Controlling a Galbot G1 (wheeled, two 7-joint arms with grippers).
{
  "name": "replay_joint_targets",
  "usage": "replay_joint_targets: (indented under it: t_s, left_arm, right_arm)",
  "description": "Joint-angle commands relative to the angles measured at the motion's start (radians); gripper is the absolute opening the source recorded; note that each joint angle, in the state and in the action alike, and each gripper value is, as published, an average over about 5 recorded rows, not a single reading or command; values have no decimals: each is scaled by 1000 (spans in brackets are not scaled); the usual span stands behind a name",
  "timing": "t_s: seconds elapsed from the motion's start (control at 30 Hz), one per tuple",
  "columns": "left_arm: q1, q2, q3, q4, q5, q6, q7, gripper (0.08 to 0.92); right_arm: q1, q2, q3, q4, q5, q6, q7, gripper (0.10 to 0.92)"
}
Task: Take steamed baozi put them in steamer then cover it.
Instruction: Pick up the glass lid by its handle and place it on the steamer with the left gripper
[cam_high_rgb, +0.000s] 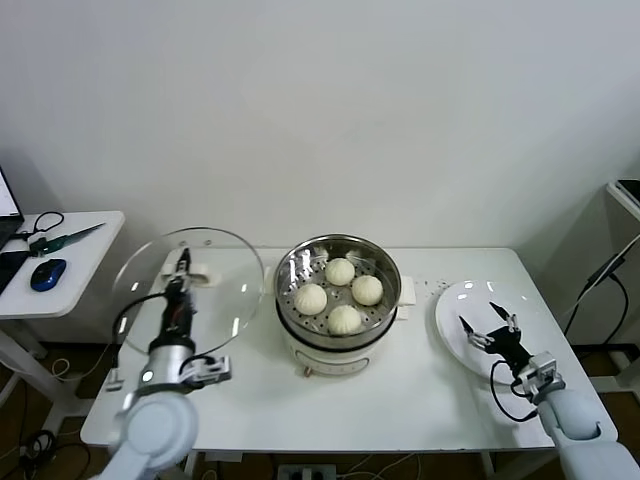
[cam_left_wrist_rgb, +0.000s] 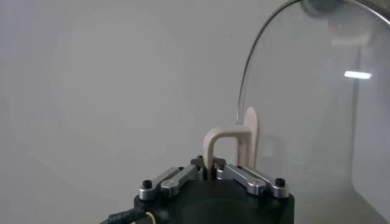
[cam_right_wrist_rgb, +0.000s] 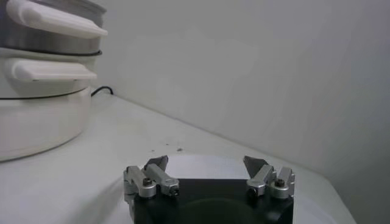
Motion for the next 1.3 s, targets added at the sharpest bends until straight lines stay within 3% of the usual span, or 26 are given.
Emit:
replay_joint_targets:
  t_s: [0.03,0.2,0.5,0.97,1.3]
  left_arm:
    - [-292,-146,326,68,207,149,263,154]
    - [-339,-319,376,150,275,148,295,154]
    - [-364,-506,420,317,295,149,247,154]
    - [-363,-573,403,438,298,149,224,154]
    - [-356,-593,354,473,264,149,154,154]
  right_arm:
    - [23,4,-9,-17,-1,4,1,823]
    - [17,5,-4,-20,-2,9,1,823]
    - [3,9,8,-25,-8,19,0,823]
    - [-6,12,17,-28,-16,25,-2,823]
    - [-10,22,24,-31,-32,29,-5,823]
